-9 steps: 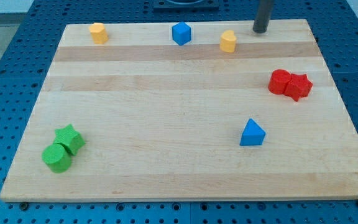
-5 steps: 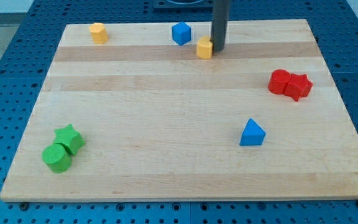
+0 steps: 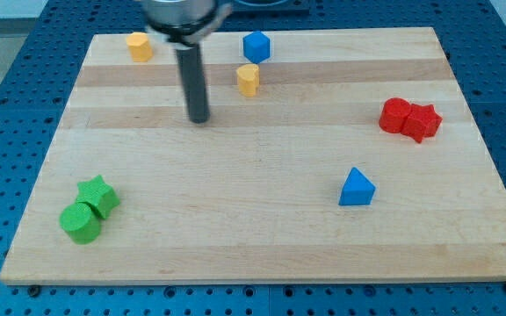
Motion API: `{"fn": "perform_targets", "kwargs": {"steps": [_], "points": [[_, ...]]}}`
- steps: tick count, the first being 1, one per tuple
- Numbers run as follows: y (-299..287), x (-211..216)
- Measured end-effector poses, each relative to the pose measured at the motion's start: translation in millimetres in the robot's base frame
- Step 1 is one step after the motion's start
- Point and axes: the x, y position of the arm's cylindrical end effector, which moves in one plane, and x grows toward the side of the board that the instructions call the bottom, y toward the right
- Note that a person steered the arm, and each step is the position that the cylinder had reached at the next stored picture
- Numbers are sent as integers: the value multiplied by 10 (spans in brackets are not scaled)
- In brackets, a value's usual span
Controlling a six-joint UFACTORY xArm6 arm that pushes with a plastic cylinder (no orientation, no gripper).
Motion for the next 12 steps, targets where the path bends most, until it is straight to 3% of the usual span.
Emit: {"fn": "perform_targets", "kwargs": {"steps": [3, 7, 12], "points": [[-1279, 501], [-1396, 1772], [-971, 1343]]}}
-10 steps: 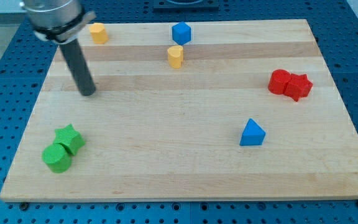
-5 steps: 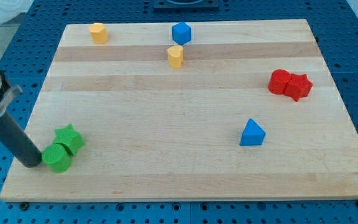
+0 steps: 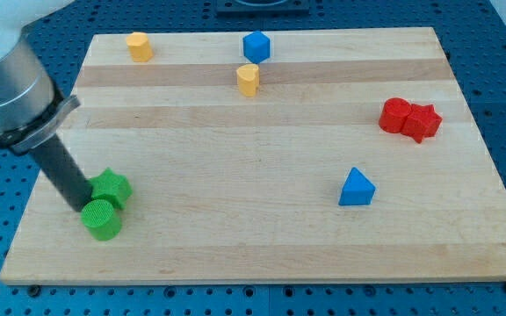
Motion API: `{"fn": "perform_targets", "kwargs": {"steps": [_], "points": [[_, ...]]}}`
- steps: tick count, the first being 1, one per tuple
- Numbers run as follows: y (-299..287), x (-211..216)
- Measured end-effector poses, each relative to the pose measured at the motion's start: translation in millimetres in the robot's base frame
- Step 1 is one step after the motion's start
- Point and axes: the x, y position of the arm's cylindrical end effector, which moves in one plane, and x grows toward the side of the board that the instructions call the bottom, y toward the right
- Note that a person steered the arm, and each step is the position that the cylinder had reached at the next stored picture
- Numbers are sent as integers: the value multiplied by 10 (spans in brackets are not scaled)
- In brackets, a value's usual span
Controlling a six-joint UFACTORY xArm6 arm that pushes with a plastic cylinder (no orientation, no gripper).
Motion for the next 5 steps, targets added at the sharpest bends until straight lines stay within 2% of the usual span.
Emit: {"fn": "perform_targets", "kwargs": {"steps": [5], "points": [[1580, -736]]}}
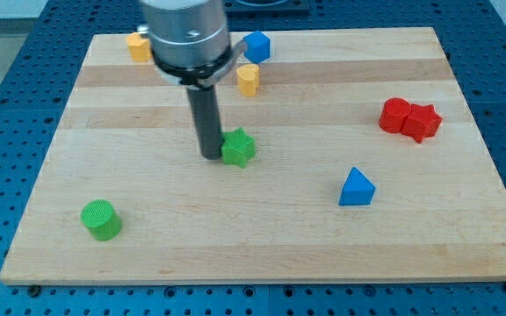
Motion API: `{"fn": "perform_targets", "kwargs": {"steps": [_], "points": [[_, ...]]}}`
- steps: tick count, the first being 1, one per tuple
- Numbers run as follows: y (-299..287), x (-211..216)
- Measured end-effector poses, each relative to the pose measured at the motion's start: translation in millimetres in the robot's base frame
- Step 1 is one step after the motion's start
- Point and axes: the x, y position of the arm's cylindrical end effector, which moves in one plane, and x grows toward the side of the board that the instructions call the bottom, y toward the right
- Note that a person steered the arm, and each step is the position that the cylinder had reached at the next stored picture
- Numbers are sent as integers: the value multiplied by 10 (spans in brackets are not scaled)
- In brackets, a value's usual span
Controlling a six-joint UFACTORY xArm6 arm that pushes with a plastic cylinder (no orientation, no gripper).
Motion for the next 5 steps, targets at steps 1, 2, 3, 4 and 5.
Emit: {"fn": "perform_targets", "kwargs": {"steps": [1, 2, 3, 4, 5], "points": [[340, 3], [564, 79], [648, 325], [813, 461], [929, 303]]}}
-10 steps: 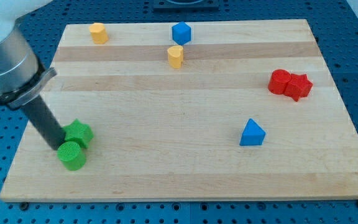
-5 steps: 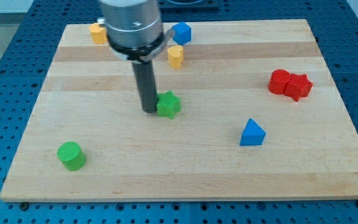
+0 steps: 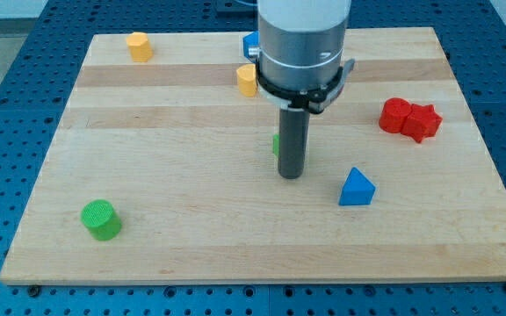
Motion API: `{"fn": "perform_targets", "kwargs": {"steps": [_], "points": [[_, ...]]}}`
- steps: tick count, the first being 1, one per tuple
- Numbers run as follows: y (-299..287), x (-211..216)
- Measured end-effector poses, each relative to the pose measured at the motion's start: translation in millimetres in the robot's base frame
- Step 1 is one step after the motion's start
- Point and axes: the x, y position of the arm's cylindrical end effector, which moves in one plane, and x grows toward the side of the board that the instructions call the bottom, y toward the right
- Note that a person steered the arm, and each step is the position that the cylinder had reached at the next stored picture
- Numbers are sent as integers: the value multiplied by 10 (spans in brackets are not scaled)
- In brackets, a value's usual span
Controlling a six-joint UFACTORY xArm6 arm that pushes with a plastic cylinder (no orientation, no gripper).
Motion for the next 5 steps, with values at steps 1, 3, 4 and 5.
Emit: {"fn": "perform_targets", "kwargs": {"steps": [1, 3, 4, 5], "points": [[0, -248], [-309, -430], [-439, -544], [-359, -719]]}}
